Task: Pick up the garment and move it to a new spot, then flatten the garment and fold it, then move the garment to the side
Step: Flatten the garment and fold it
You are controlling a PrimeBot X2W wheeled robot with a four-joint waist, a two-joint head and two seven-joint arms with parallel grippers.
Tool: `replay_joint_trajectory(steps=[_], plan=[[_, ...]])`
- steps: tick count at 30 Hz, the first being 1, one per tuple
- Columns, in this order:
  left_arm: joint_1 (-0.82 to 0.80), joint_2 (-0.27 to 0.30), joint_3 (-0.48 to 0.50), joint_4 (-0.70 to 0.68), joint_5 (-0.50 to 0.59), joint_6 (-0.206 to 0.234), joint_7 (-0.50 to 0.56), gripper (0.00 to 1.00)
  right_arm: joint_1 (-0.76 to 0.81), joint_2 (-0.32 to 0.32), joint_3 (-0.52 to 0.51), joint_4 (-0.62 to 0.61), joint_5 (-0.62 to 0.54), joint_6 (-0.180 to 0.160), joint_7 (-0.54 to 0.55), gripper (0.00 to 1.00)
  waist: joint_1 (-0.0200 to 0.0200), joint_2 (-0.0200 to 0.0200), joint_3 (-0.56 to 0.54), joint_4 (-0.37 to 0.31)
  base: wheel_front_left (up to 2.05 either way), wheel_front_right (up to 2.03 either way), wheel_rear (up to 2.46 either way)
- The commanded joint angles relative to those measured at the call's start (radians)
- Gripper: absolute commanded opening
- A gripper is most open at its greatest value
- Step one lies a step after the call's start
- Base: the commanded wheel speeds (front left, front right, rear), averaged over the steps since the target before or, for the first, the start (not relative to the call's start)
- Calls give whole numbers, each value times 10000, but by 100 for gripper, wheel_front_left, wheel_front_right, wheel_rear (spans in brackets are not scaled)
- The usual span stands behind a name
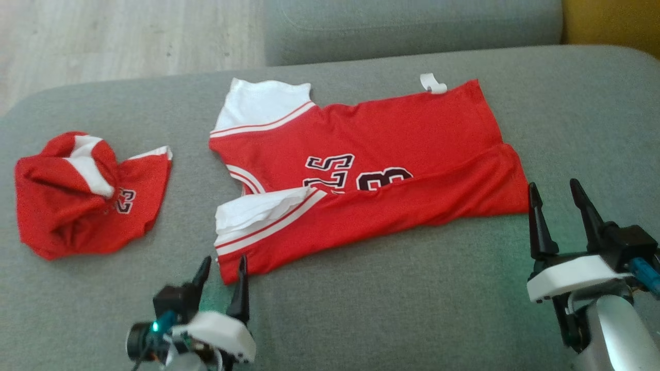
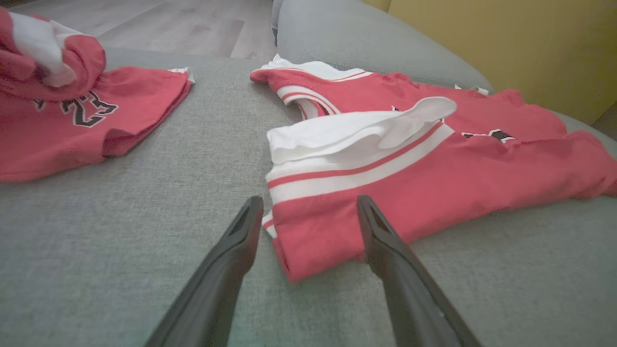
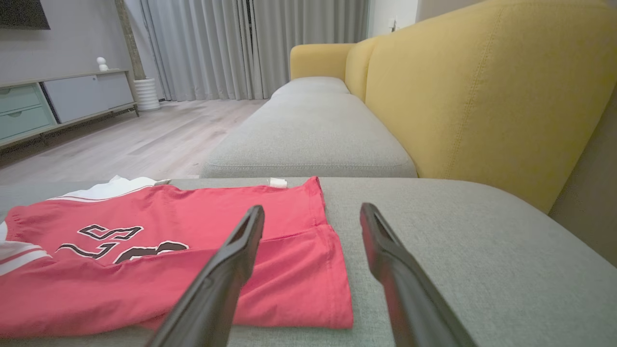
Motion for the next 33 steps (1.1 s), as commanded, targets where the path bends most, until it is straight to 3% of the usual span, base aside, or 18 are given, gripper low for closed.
replay_joint_trajectory(steps=[1,9,13,14,15,16,24,33], plan=[[-935,75,277,134,87,128,137,100,-397,-16,177,-431,-102,-9,-93,100,0,0,256,-179,0,0,0],[-1651,162,124,1463,112,280,1145,100,-650,25,252,-562,-219,-9,-4,100,0,0,708,-518,0,0,0],[-1825,156,37,1841,-24,97,1638,100,-707,40,212,-499,-284,-9,91,100,0,0,788,-548,0,0,0],[-1874,173,16,1866,-4,93,1626,73,-721,36,190,-463,-317,-9,149,100,0,0,799,-534,0,0,0],[-1921,182,-2,1874,16,94,1592,23,-734,36,143,-410,-361,-9,231,100,0,0,799,-505,0,0,0],[-1961,186,-20,1870,25,75,1555,0,-751,46,87,-337,-405,-9,341,100,0,0,790,-475,0,0,0],[-2419,277,-107,1169,235,-196,397,0,-1241,333,-706,580,-985,-9,1731,100,0,0,775,-100,0,0,0],[-3135,507,-407,692,595,-376,309,0,-2106,762,-1785,2038,-1231,-9,2648,100,0,0,1024,257,0,0,0]])
